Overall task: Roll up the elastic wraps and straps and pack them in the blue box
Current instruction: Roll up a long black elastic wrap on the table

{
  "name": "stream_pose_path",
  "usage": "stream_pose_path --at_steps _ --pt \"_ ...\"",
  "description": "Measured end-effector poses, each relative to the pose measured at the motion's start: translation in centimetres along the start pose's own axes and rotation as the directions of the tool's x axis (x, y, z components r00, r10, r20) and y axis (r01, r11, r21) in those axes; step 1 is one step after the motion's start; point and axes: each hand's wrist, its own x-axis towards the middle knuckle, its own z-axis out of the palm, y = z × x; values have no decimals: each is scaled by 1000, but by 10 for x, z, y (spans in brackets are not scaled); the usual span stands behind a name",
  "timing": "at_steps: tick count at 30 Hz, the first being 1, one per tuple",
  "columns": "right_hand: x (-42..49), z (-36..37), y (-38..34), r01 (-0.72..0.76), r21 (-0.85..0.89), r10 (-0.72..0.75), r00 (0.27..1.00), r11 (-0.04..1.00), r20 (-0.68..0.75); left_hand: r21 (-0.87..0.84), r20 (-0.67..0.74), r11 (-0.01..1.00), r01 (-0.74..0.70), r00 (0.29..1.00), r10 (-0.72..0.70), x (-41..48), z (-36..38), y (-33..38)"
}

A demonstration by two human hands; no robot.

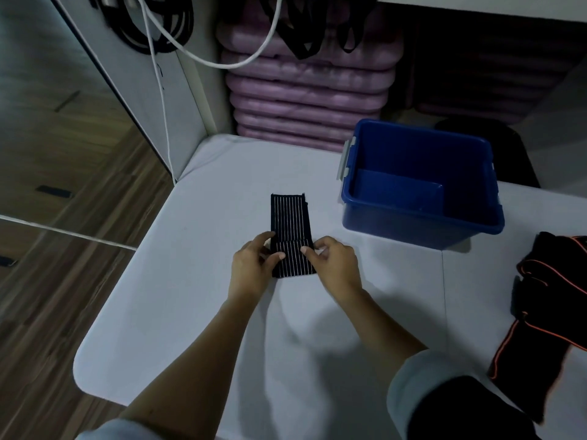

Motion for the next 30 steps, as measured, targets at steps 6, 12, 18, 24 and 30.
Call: stream_pose_path --at_steps 6,12,18,24,30 --pt "10 0 12 462 4 -462 886 887 26 142 143 947 -287 953 268 6 -7 -9" --pt "20 -17 21 466 -93 -423 856 880 296 267 311 876 -403 896 317 16 -13 -17" --pt "28 -18 10 187 107 -206 955 977 215 130 305 990 -59 952 17 36 -19 -2" --pt "45 2 -7 45 84 -44 999 995 -15 68 70 991 115 990 -120 55 0 5" --pt "50 18 -17 12 203 -9 1000 979 -17 87 9 991 97 995 -98 63 12 11"
